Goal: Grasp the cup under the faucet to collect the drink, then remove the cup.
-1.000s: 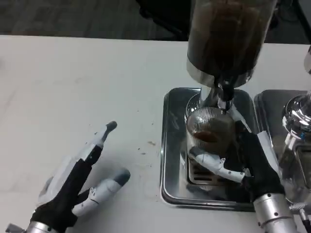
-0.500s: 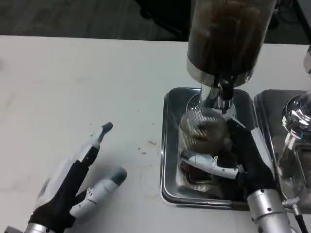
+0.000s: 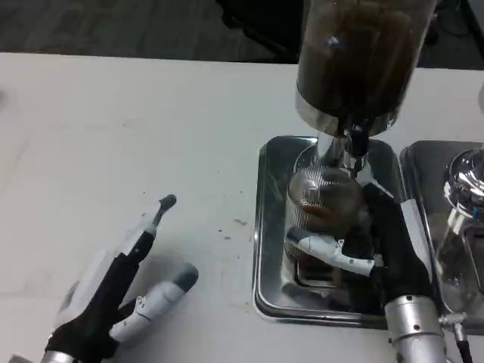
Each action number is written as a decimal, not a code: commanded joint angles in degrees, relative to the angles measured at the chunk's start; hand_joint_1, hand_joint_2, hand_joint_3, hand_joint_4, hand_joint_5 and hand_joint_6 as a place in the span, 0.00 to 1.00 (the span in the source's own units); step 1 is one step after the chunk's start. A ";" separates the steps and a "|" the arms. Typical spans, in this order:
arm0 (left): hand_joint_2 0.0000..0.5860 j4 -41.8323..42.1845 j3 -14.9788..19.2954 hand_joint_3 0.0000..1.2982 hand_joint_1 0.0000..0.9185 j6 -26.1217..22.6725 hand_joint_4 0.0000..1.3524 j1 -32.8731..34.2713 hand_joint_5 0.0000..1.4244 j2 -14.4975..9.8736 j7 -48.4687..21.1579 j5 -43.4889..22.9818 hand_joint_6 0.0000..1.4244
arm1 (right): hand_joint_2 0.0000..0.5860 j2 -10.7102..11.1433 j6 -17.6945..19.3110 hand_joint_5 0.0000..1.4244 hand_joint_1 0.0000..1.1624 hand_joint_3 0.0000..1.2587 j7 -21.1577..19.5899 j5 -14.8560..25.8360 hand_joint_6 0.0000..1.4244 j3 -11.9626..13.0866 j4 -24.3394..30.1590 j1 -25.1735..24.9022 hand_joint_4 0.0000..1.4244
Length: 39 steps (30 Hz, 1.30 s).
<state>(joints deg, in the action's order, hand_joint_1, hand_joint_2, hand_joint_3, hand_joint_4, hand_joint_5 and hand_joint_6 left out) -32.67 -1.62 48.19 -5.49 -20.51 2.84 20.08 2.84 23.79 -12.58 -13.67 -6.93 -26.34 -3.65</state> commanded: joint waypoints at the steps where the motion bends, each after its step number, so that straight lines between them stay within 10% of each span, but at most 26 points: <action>1: 0.24 -0.39 -0.66 0.01 0.00 -0.37 0.00 0.60 0.00 -0.73 -0.52 -0.53 0.00 | 0.21 -0.39 -1.05 0.56 0.98 0.55 -0.48 0.06 0.71 0.58 0.37 1.62 0.53; 39: 0.24 -1.53 -2.95 0.01 0.00 0.08 0.00 1.65 0.00 -0.72 -1.06 -1.22 0.00 | 0.17 -0.51 -1.42 0.67 0.96 0.65 -2.51 -3.30 0.86 2.05 15.15 10.13 0.61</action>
<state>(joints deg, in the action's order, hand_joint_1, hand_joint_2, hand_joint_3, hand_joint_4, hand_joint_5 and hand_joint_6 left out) -33.48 -3.94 48.19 -4.20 -20.51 2.40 18.79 2.63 21.45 -14.18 -16.83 -5.23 -14.27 6.16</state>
